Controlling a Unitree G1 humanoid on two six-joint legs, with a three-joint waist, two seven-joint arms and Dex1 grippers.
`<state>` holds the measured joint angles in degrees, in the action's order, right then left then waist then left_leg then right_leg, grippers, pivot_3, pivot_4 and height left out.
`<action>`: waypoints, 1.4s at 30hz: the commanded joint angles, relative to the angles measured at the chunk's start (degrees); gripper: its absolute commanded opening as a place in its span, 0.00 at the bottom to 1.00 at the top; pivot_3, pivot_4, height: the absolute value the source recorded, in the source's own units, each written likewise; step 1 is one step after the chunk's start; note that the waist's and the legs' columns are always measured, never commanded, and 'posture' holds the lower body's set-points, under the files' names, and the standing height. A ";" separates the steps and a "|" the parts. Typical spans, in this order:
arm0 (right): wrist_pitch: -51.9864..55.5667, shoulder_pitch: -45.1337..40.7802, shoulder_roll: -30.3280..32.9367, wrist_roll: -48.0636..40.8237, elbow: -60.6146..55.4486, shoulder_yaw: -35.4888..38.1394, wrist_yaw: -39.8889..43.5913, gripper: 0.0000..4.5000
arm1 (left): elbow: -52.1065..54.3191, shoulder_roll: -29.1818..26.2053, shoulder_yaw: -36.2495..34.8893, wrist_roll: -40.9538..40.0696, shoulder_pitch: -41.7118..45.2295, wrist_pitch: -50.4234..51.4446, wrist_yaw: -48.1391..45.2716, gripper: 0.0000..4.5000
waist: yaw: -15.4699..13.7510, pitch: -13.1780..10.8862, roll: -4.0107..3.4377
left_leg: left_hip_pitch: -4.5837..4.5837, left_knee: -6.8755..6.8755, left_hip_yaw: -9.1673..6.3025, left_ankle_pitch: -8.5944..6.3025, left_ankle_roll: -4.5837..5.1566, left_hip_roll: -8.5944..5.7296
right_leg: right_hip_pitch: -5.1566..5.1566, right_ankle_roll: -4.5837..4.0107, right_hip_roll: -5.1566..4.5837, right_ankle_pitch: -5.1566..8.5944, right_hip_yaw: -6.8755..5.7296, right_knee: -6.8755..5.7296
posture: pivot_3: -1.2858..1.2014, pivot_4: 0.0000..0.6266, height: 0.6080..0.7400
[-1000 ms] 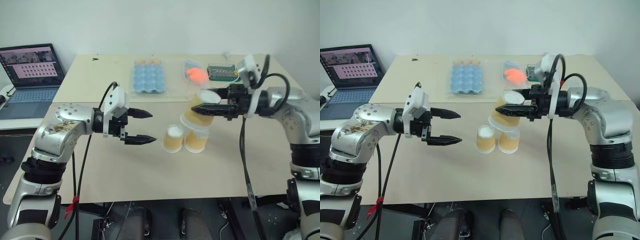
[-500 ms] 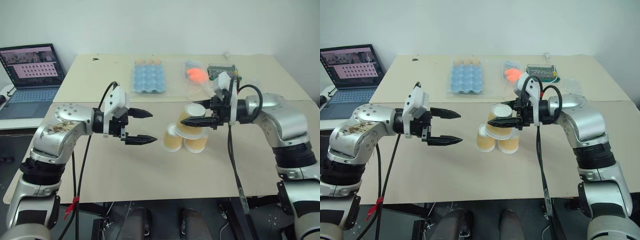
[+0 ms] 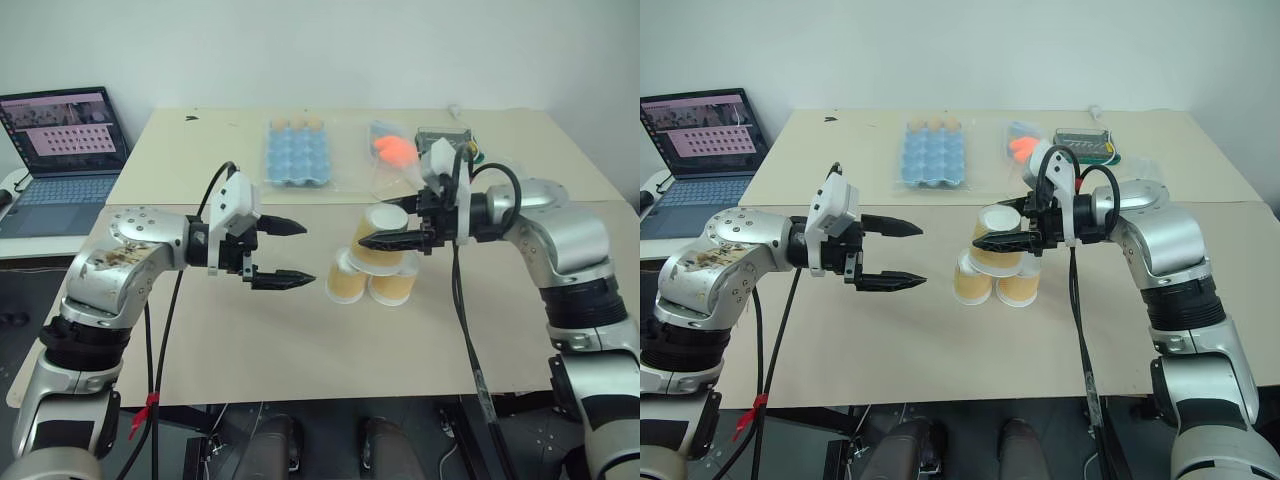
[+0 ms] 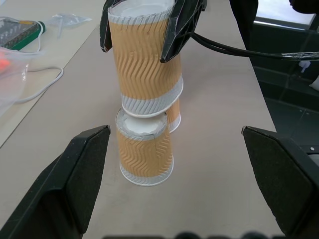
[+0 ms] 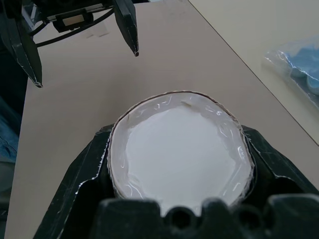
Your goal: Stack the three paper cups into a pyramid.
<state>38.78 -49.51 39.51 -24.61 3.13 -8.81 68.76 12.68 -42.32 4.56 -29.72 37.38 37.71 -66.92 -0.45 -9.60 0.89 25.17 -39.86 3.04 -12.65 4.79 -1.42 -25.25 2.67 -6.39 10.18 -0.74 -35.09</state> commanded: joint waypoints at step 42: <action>3.82 30.70 4.80 8.88 -13.14 35.23 -45.11 1.00 | 7.39 18.23 -20.15 6.03 -19.79 3.59 48.98 1.00 | 0.04 0.04 -0.02 | -0.09 0.12 0.09 0.01 -0.12 -0.04 | 0.09 -0.07 -0.46 -0.07 0.05 0.01 | 0.52 0.24 0.82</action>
<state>47.04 -19.31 44.82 -18.17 -9.23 26.85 25.88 20.47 -24.17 -13.78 -27.00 18.24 44.80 -21.79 -0.41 -9.56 0.86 25.02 -39.74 3.16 -12.64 4.67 -1.42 -25.13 2.59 -6.69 10.08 -0.64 -35.05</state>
